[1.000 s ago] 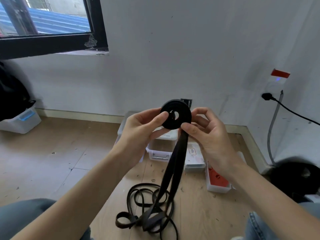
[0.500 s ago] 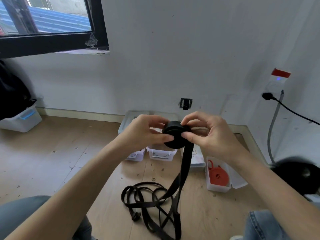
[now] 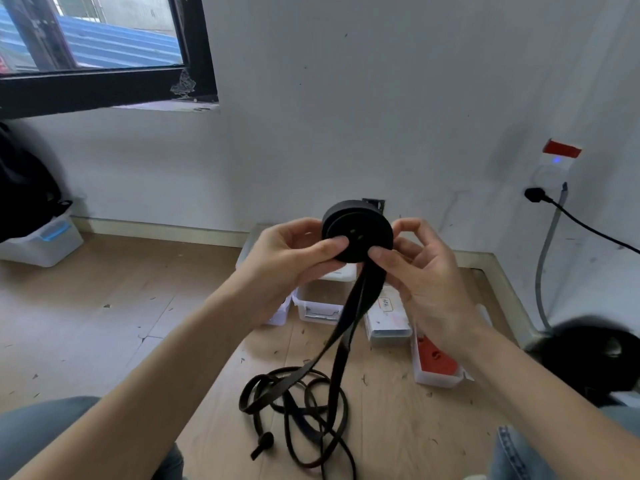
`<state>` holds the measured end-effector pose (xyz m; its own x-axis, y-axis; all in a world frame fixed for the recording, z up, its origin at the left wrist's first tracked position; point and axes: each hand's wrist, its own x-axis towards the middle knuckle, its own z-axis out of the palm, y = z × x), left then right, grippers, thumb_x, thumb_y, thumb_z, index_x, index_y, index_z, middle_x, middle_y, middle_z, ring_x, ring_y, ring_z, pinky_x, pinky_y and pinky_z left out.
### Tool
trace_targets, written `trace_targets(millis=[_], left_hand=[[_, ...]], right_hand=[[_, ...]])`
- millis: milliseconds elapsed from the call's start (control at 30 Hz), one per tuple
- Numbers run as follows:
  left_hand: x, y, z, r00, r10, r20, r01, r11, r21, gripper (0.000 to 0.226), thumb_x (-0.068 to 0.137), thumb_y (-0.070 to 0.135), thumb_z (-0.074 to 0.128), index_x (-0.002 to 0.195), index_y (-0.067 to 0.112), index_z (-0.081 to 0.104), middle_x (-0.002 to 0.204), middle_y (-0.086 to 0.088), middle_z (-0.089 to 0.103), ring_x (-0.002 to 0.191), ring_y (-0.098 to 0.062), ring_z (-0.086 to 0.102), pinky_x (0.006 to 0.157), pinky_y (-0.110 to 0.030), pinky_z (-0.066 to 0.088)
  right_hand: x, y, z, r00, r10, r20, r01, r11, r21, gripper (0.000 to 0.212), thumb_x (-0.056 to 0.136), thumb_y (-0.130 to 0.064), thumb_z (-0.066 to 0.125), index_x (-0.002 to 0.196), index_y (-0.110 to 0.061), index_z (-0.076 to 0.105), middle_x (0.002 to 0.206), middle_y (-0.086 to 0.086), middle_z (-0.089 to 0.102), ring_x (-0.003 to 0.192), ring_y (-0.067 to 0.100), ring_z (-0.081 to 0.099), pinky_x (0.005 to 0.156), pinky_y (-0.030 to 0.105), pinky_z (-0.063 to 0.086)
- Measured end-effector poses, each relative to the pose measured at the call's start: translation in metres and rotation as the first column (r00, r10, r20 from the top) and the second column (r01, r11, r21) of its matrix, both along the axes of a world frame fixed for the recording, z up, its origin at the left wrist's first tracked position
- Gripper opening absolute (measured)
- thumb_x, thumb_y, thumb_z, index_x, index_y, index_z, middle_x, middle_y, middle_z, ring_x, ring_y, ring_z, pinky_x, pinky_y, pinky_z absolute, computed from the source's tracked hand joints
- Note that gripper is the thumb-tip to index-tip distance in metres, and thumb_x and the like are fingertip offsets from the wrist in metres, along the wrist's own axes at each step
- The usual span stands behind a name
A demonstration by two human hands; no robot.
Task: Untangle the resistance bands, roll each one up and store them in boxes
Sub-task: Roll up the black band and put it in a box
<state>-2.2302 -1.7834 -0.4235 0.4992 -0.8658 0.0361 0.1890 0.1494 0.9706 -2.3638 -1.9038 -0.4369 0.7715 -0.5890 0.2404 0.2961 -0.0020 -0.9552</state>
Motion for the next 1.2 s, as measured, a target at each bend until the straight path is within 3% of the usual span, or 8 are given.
trace_targets(millis=[133, 233, 333, 567, 833, 967, 1067, 1200], left_hand=[[0.009, 0.007, 0.010, 0.941, -0.178, 0.288, 0.128, 0.974, 0.185, 0.033, 0.074, 0.021, 0.071, 0.107, 0.019, 0.066, 0.105, 0.002, 0.072, 0.102, -0.012, 0.066, 0.091, -0.025, 0.051], [0.004, 0.005, 0.013, 0.912, -0.188, 0.364, 0.122, 0.973, 0.196, 0.037, 0.075, 0.017, 0.072, 0.111, 0.015, 0.065, 0.102, -0.002, 0.073, 0.096, -0.016, 0.069, 0.085, -0.025, 0.054], [-0.004, 0.002, 0.011, 0.907, -0.152, 0.393, 0.098, 0.983, 0.155, 0.035, 0.073, 0.011, 0.072, 0.107, 0.005, 0.067, 0.099, -0.011, 0.073, 0.093, -0.022, 0.070, 0.083, -0.029, 0.055], [0.004, -0.002, 0.015, 0.983, 0.145, 0.112, -0.136, 0.987, -0.081, 0.028, 0.060, 0.021, 0.073, 0.088, 0.014, 0.071, 0.086, -0.006, 0.075, 0.080, -0.016, 0.072, 0.066, -0.016, 0.054], [-0.002, -0.005, 0.007, 0.929, 0.008, 0.370, -0.053, 0.992, 0.111, 0.030, 0.075, 0.008, 0.073, 0.104, 0.016, 0.068, 0.098, 0.000, 0.074, 0.094, -0.012, 0.069, 0.086, -0.025, 0.053], [0.001, -0.002, 0.017, 0.855, -0.075, 0.513, 0.013, 0.992, 0.123, 0.035, 0.074, 0.004, 0.073, 0.103, 0.022, 0.065, 0.090, 0.004, 0.073, 0.085, -0.008, 0.070, 0.072, -0.017, 0.054], [-0.004, -0.002, 0.022, 0.877, -0.042, 0.479, 0.031, 0.999, 0.032, 0.030, 0.072, 0.010, 0.073, 0.099, 0.019, 0.066, 0.087, 0.001, 0.073, 0.083, -0.012, 0.070, 0.069, -0.021, 0.056], [-0.001, -0.003, 0.031, 0.979, -0.008, 0.203, 0.054, 0.973, -0.223, 0.032, 0.066, 0.018, 0.074, 0.098, 0.019, 0.068, 0.094, -0.005, 0.073, 0.090, -0.022, 0.070, 0.070, -0.025, 0.056]], right_hand=[[-0.005, -0.012, 0.012, 1.000, -0.025, -0.014, 0.021, 0.969, -0.245, 0.021, 0.076, -0.019, 0.074, 0.092, -0.024, 0.060, 0.083, -0.001, 0.069, 0.083, 0.019, 0.068, 0.075, 0.027, 0.055], [-0.007, -0.014, 0.021, 0.998, -0.055, -0.037, 0.035, 0.906, -0.421, 0.019, 0.076, -0.018, 0.070, 0.090, -0.029, 0.065, 0.080, -0.005, 0.064, 0.076, 0.015, 0.064, 0.069, 0.019, 0.052], [-0.009, -0.016, 0.025, 0.999, -0.027, -0.018, 0.018, 0.913, -0.407, 0.023, 0.074, -0.027, 0.075, 0.096, -0.028, 0.069, 0.088, 0.001, 0.068, 0.084, 0.021, 0.064, 0.073, 0.022, 0.053], [-0.005, -0.012, 0.018, 0.999, -0.011, -0.044, -0.001, 0.964, -0.265, 0.040, 0.071, -0.025, 0.070, 0.108, -0.019, 0.055, 0.098, 0.000, 0.073, 0.088, 0.016, 0.070, 0.074, 0.021, 0.055], [-0.006, -0.016, 0.019, 0.996, -0.076, -0.055, 0.050, 0.924, -0.380, 0.030, 0.074, -0.024, 0.068, 0.103, -0.023, 0.061, 0.094, 0.000, 0.071, 0.086, 0.016, 0.070, 0.076, 0.025, 0.055], [-0.009, -0.018, 0.028, 0.991, -0.093, -0.092, 0.017, 0.788, -0.615, 0.033, 0.076, -0.029, 0.065, 0.108, -0.032, 0.065, 0.100, -0.009, 0.071, 0.097, 0.012, 0.066, 0.087, 0.027, 0.052], [-0.008, -0.017, 0.032, 0.999, -0.021, 0.033, 0.035, 0.849, -0.528, 0.032, 0.078, -0.024, 0.067, 0.110, -0.028, 0.065, 0.102, -0.007, 0.072, 0.100, 0.011, 0.066, 0.084, 0.021, 0.052], [-0.006, -0.014, 0.031, 0.989, 0.042, 0.140, -0.009, 0.973, -0.229, 0.034, 0.074, -0.033, 0.075, 0.106, -0.030, 0.066, 0.096, -0.001, 0.073, 0.091, 0.017, 0.069, 0.079, 0.024, 0.054]])
